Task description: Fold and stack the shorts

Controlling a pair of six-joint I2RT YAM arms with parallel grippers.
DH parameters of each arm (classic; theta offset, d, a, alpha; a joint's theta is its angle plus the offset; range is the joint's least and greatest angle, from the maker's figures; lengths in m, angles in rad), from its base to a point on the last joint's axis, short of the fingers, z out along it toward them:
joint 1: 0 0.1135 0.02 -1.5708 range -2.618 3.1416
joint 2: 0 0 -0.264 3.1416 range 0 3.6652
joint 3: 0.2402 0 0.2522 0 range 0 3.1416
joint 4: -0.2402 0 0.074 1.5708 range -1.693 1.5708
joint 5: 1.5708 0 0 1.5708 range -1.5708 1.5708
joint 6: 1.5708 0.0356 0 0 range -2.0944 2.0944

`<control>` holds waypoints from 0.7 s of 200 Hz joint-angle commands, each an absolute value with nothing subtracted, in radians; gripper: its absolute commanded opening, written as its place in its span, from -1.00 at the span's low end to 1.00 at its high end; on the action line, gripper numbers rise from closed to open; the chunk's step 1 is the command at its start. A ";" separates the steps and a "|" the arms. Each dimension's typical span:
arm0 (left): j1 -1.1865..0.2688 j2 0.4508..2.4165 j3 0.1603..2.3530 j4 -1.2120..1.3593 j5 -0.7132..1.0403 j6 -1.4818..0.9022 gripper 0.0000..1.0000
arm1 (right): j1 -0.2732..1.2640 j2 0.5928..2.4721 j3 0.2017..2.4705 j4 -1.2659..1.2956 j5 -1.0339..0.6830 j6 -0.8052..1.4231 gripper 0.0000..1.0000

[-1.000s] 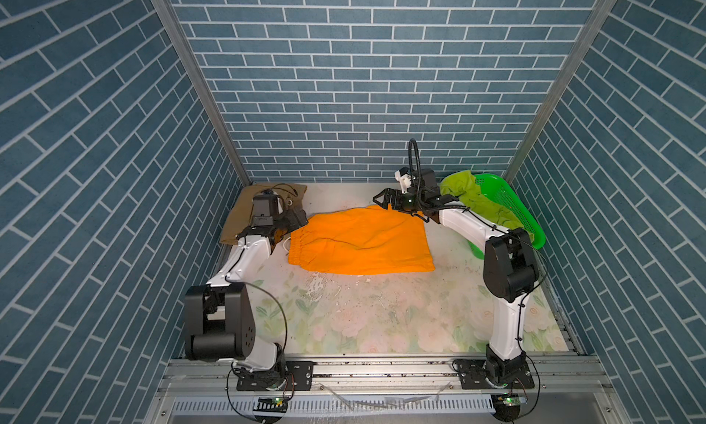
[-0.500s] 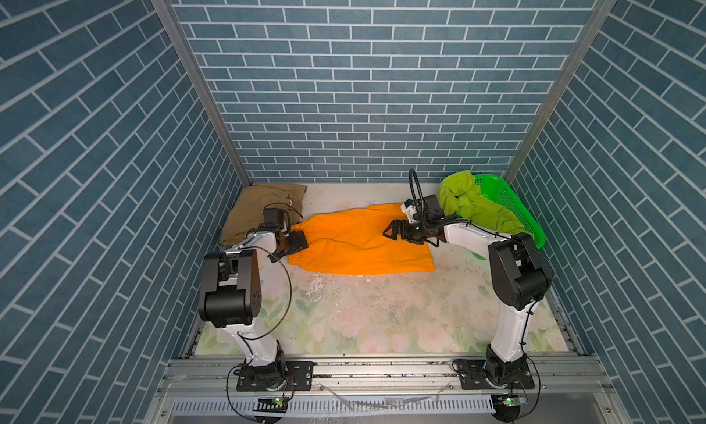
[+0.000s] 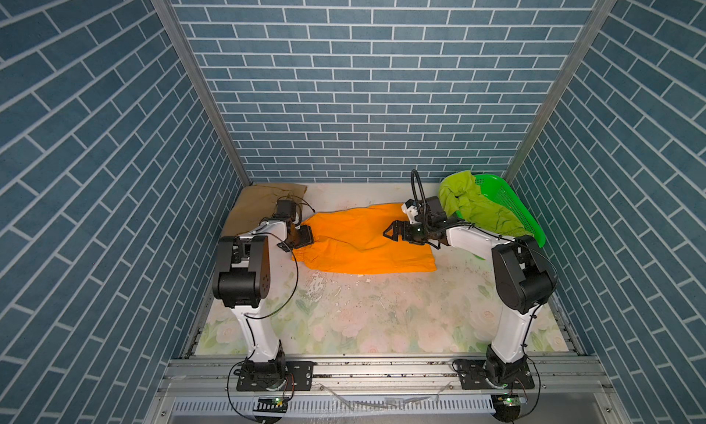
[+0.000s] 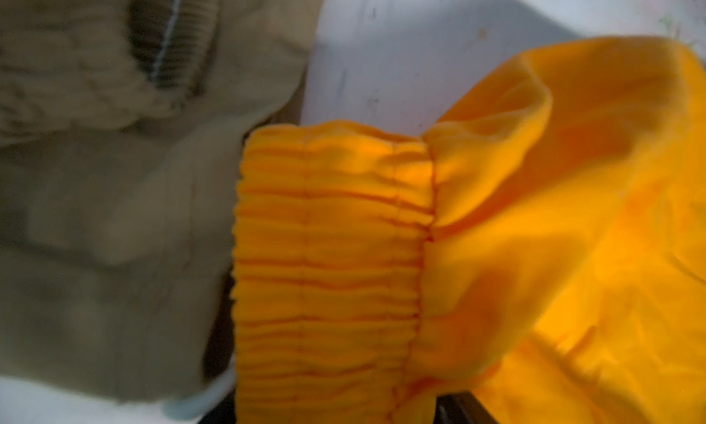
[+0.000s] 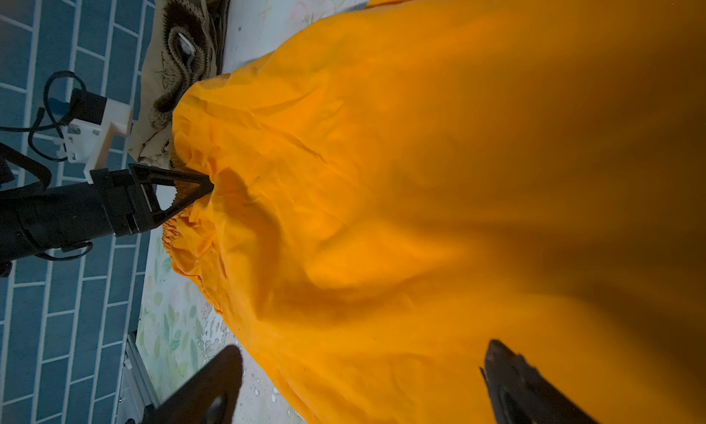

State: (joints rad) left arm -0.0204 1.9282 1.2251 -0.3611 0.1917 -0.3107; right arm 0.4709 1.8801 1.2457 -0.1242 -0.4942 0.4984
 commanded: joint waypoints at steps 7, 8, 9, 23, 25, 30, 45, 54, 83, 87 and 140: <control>-0.057 1.985 1.247 -0.501 0.178 -0.275 -0.13 | 0.466 1.813 1.216 -0.112 -0.505 0.509 0.98; -0.058 1.984 1.250 -0.503 0.177 -0.274 -0.15 | 0.466 1.812 1.214 -0.112 -0.504 0.509 0.98; -0.058 1.984 1.251 -0.506 0.178 -0.274 -0.17 | 0.466 1.810 1.214 -0.112 -0.504 0.509 0.98; -0.067 1.975 1.263 -0.531 0.161 -0.260 -0.40 | 0.461 1.798 1.199 -0.104 -0.500 0.513 0.97; -0.068 1.974 1.265 -0.533 0.158 -0.258 -0.41 | 0.461 1.797 1.198 -0.102 -0.500 0.514 0.97; -0.072 1.972 1.269 -0.541 0.150 -0.251 -0.42 | 0.459 1.795 1.195 -0.099 -0.500 0.517 0.97; -0.075 1.980 1.285 -0.561 0.155 -0.239 -0.59 | 0.459 1.789 1.187 -0.086 -0.505 0.524 0.97; -0.076 1.983 1.294 -0.571 0.156 -0.234 -0.66 | 0.459 1.785 1.184 -0.082 -0.508 0.530 0.97; -0.101 1.963 1.322 -0.613 0.131 -0.216 -0.93 | 0.458 1.767 1.177 -0.084 -0.501 0.531 0.97; -0.107 1.959 1.331 -0.624 0.122 -0.212 -0.95 | 0.459 1.763 1.177 -0.086 -0.499 0.531 0.97; -0.202 1.949 1.533 -0.847 -0.005 -0.137 -1.00 | 0.459 1.743 1.164 -0.087 -0.488 0.554 0.97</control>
